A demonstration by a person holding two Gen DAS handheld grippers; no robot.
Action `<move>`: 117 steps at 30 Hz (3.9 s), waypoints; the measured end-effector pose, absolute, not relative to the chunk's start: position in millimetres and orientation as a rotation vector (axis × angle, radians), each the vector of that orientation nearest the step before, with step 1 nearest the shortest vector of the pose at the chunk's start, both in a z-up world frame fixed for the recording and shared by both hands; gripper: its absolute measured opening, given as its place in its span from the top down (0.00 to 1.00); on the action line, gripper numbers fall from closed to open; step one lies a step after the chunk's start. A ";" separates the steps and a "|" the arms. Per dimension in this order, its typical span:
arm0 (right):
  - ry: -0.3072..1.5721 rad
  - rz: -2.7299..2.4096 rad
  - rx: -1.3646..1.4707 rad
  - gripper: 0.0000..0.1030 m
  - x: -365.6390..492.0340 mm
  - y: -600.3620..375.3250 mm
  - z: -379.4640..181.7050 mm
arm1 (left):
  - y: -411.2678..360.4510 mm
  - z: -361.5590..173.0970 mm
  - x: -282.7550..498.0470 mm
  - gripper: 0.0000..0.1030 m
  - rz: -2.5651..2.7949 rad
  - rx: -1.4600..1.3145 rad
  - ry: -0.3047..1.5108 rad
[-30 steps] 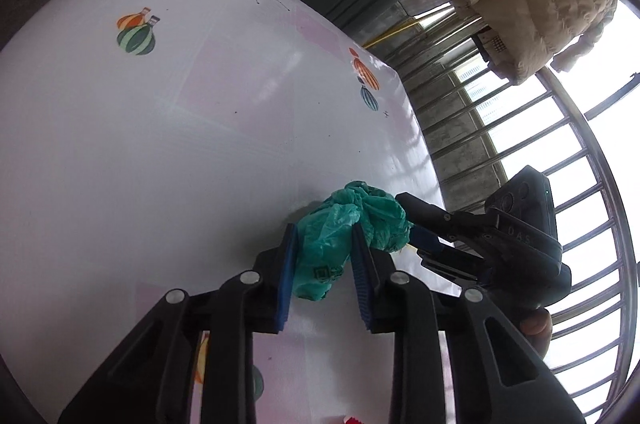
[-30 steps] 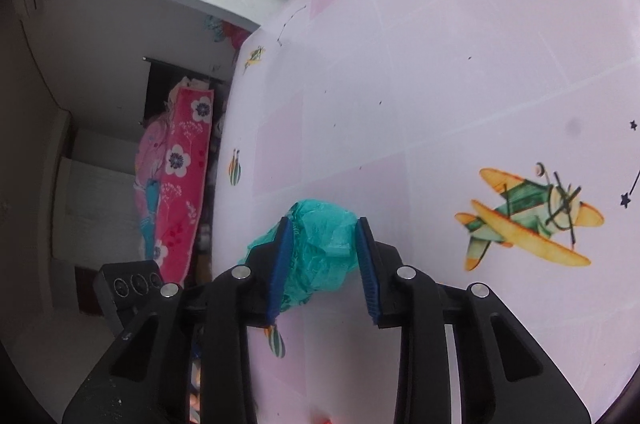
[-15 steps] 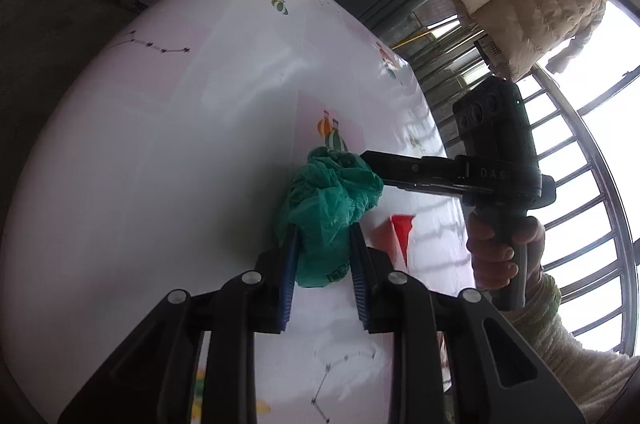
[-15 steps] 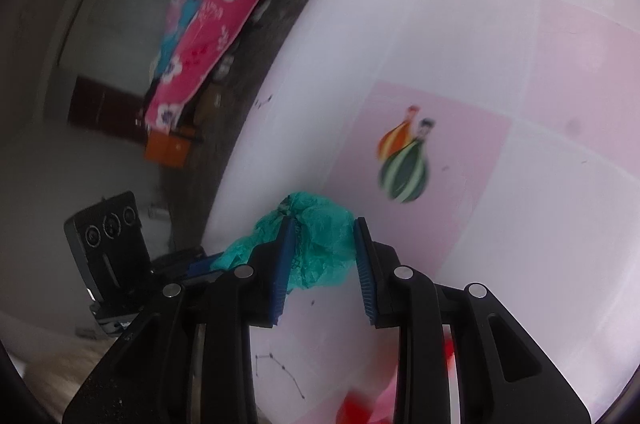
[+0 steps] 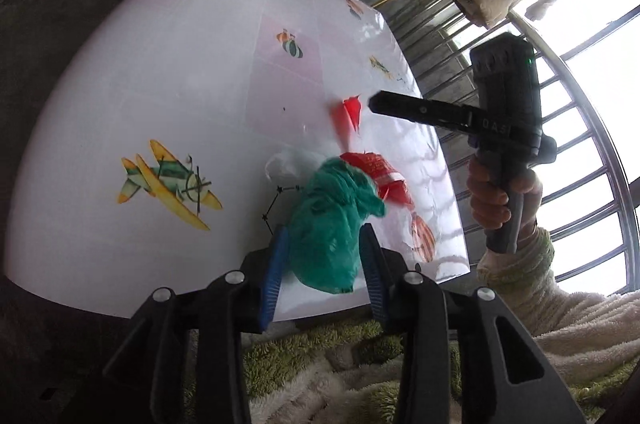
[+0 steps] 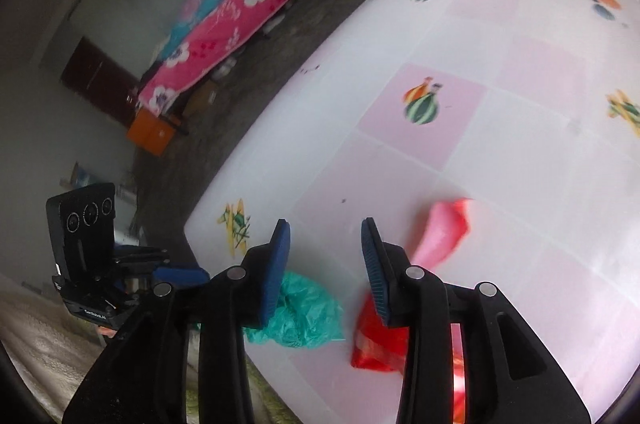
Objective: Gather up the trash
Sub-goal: 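Lift the teal bag with the left gripper while the right grasps the red wrapper, then carry the teal bag and red wrapper to the blue wastebasket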
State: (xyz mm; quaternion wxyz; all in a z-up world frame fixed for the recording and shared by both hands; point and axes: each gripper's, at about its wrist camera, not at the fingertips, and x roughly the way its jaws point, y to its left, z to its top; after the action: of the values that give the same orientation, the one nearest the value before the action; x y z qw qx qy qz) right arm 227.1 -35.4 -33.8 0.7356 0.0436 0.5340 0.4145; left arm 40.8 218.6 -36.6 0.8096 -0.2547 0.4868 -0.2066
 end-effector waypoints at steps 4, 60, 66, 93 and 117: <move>1.117 0.781 0.121 0.60 211.9 -70.0 -39.8 | 224.0 -31.1 47.0 0.63 -0.419 -0.542 0.995; 1.001 0.518 0.029 0.32 119.7 -135.3 -47.9 | 121.7 -59.1 105.0 0.62 -0.513 -0.428 1.040; 1.085 0.518 -0.117 0.48 139.6 -124.7 -75.4 | 120.7 -56.4 104.5 0.62 -0.511 -0.416 1.034; 1.106 0.268 0.280 0.78 139.2 -190.6 -85.4 | 66.5 -66.5 123.9 0.52 -0.372 -0.055 0.977; 1.023 0.311 0.398 0.88 131.1 -210.4 -53.1 | 66.7 -45.2 114.8 0.53 -0.336 -0.004 0.876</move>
State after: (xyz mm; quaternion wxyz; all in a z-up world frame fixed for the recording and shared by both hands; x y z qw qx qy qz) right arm 131.1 -210.4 -53.1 0.8415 0.1885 0.4844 0.1474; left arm 114.8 66.7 -45.2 0.8921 -0.0021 0.4219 -0.1618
